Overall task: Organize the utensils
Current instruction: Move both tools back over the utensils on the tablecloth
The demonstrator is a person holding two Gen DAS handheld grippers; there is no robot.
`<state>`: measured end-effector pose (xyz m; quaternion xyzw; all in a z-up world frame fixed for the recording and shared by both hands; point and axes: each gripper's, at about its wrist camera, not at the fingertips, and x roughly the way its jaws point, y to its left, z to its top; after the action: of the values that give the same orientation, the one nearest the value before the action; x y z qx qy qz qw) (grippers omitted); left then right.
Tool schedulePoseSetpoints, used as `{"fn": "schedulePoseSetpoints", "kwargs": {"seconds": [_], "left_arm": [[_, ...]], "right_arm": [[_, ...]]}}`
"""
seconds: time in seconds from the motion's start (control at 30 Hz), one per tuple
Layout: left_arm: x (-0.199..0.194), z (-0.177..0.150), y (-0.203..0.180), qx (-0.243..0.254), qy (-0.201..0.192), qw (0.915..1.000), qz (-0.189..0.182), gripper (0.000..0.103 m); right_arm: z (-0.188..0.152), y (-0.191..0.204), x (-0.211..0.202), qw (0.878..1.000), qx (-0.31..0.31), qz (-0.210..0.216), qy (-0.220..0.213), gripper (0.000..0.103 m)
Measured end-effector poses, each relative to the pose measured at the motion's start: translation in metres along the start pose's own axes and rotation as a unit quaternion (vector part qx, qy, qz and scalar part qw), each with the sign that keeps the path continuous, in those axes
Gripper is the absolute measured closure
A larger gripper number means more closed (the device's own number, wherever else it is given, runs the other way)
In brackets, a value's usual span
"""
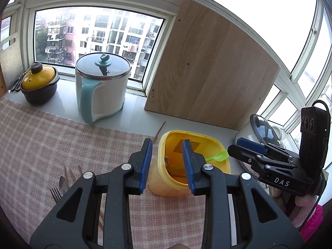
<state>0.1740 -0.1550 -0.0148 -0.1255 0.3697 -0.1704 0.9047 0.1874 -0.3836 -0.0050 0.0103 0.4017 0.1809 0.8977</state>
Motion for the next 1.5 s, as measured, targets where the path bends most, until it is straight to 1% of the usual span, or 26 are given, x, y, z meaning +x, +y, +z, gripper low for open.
{"fn": "schedulePoseSetpoints", "kwargs": {"seconds": [0.07, 0.13, 0.2, 0.27, 0.3, 0.37, 0.43, 0.5, 0.73, 0.9, 1.1, 1.13, 1.2, 1.4, 1.5], "left_arm": [[-0.01, -0.002, 0.007, -0.001, -0.003, 1.0, 0.004, 0.074], [-0.018, -0.005, 0.014, 0.001, -0.006, 0.9999, 0.013, 0.074], [-0.027, -0.011, 0.024, 0.003, -0.007, 0.9997, 0.023, 0.073], [-0.034, -0.016, 0.034, 0.005, -0.004, 0.9995, 0.033, 0.066], [-0.039, -0.019, 0.04, 0.003, -0.005, 0.9994, 0.035, 0.064], [-0.046, -0.026, 0.053, -0.001, -0.002, 0.999, 0.044, 0.064], [-0.053, -0.034, 0.068, -0.008, 0.004, 0.9983, 0.057, 0.064], [-0.059, -0.041, 0.084, -0.02, 0.01, 0.9975, 0.067, 0.064], [-0.071, -0.075, 0.144, -0.067, 0.041, 0.9914, 0.105, 0.064], [-0.069, -0.095, 0.168, -0.081, 0.06, 0.9878, 0.118, 0.064], [-0.052, -0.113, 0.184, -0.089, 0.09, 0.9854, 0.114, 0.064], [-0.048, -0.115, 0.185, -0.088, 0.095, 0.9854, 0.111, 0.067], [-0.041, -0.117, 0.185, -0.082, 0.105, 0.9853, 0.108, 0.068], [-0.017, -0.112, 0.191, -0.08, 0.124, 0.9849, 0.09, 0.068], [-0.006, -0.107, 0.198, -0.081, 0.134, 0.9842, 0.084, 0.068]], "right_arm": [[-0.002, 0.006, -0.003, 1.0, -0.005, -0.002, -0.002, 0.059], [-0.006, 0.011, -0.006, 1.0, -0.009, -0.005, -0.004, 0.052], [-0.008, 0.016, -0.009, 1.0, -0.013, -0.004, -0.009, 0.049], [-0.011, 0.022, -0.011, 1.0, -0.017, -0.001, -0.011, 0.049], [-0.013, 0.025, -0.012, 1.0, -0.018, 0.0, -0.011, 0.049], [-0.018, 0.03, -0.015, 1.0, -0.021, 0.005, -0.013, 0.046], [-0.022, 0.036, -0.015, 1.0, -0.025, 0.011, -0.014, 0.035], [-0.027, 0.043, -0.014, 0.999, -0.032, 0.017, -0.016, 0.031], [-0.043, 0.07, -0.002, 0.998, -0.064, 0.029, -0.005, 0.031], [-0.053, 0.091, 0.012, 0.996, -0.08, 0.046, 0.019, 0.031], [-0.067, 0.118, 0.032, 0.991, -0.109, 0.058, 0.058, 0.031], [-0.069, 0.123, 0.036, 0.989, -0.116, 0.06, 0.064, 0.031], [-0.073, 0.133, 0.044, 0.986, -0.132, 0.061, 0.076, 0.031], [-0.085, 0.155, 0.073, 0.979, -0.15, 0.068, 0.118, 0.031], [-0.092, 0.161, 0.085, 0.976, -0.149, 0.074, 0.139, 0.031]]}}
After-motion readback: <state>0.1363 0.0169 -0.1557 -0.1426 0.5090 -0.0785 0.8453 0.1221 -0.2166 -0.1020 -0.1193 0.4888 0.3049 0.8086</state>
